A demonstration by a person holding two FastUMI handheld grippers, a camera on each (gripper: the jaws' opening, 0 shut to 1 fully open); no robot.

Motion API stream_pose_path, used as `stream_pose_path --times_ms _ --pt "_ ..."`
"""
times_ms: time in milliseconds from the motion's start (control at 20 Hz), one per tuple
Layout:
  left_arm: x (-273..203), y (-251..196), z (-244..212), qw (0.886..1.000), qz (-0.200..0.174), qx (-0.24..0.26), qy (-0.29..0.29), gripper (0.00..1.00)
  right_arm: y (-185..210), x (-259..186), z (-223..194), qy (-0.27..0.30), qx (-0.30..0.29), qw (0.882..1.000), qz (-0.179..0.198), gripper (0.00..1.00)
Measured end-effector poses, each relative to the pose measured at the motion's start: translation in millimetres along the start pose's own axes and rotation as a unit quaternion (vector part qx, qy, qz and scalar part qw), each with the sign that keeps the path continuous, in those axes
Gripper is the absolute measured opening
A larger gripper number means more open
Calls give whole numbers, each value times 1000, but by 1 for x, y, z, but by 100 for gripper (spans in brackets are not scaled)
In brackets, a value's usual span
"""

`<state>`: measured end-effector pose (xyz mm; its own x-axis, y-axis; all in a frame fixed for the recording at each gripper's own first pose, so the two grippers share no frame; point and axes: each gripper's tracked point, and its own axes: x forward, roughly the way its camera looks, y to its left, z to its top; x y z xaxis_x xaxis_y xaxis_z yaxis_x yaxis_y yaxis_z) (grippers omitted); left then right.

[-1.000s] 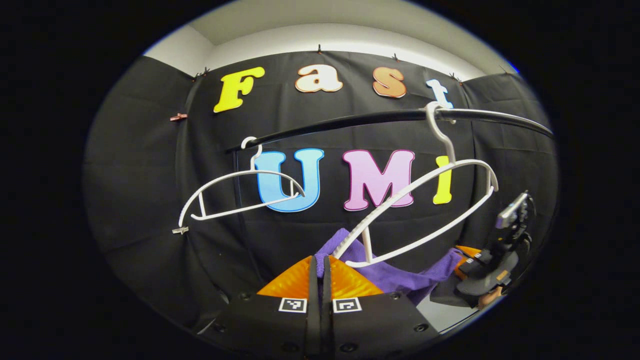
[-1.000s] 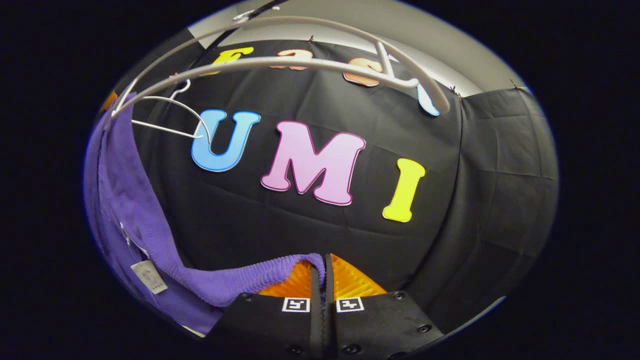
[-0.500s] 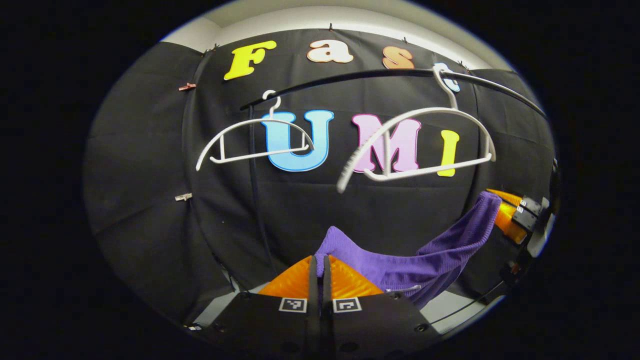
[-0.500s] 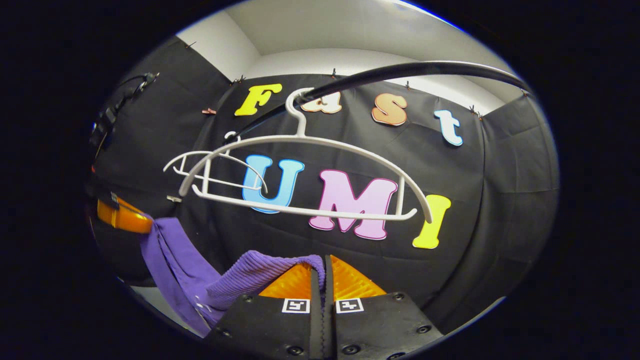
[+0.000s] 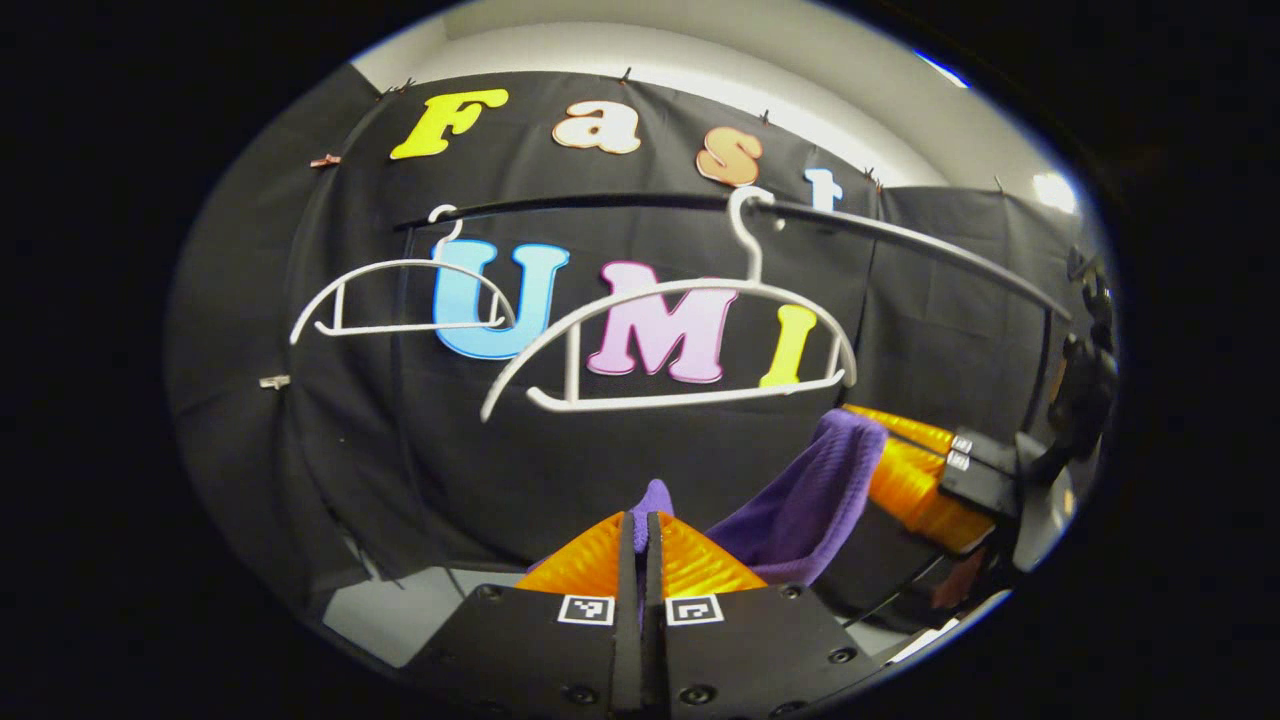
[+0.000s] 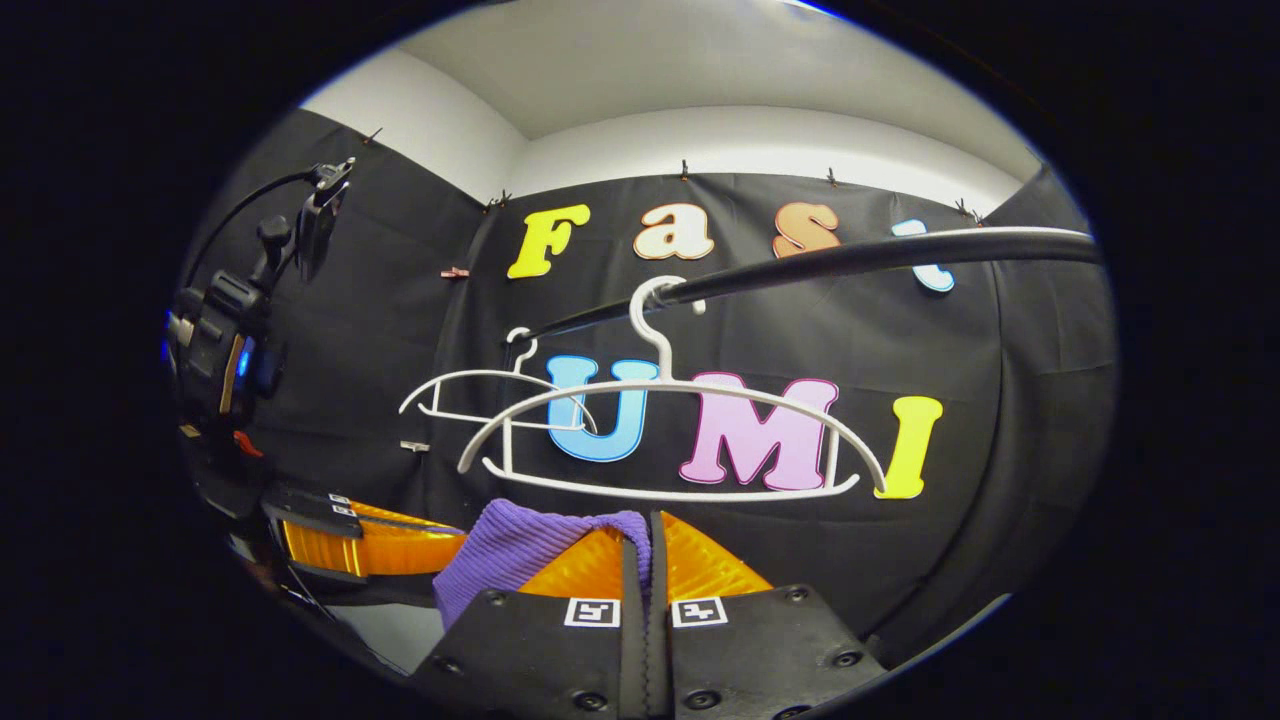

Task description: Grasp the clothes on the hanger with both hands and then place them into the laundry hamper below.

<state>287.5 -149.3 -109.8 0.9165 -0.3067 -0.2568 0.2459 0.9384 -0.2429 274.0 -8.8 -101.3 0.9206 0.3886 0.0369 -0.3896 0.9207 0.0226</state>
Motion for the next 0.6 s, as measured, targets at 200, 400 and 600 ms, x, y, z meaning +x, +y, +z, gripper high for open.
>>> stream_pose_path --times_ms 200,400,600 --pt "5 2 -27 1000 -14 -14 22 5 1 -7 -32 29 3 1000 4 4" --pt "17 30 -104 995 9 -51 84 5 3 -13 -114 109 -5 994 17 4" --pt "35 53 -192 986 35 -40 158 5 6 -23 -218 220 3 975 31 4"
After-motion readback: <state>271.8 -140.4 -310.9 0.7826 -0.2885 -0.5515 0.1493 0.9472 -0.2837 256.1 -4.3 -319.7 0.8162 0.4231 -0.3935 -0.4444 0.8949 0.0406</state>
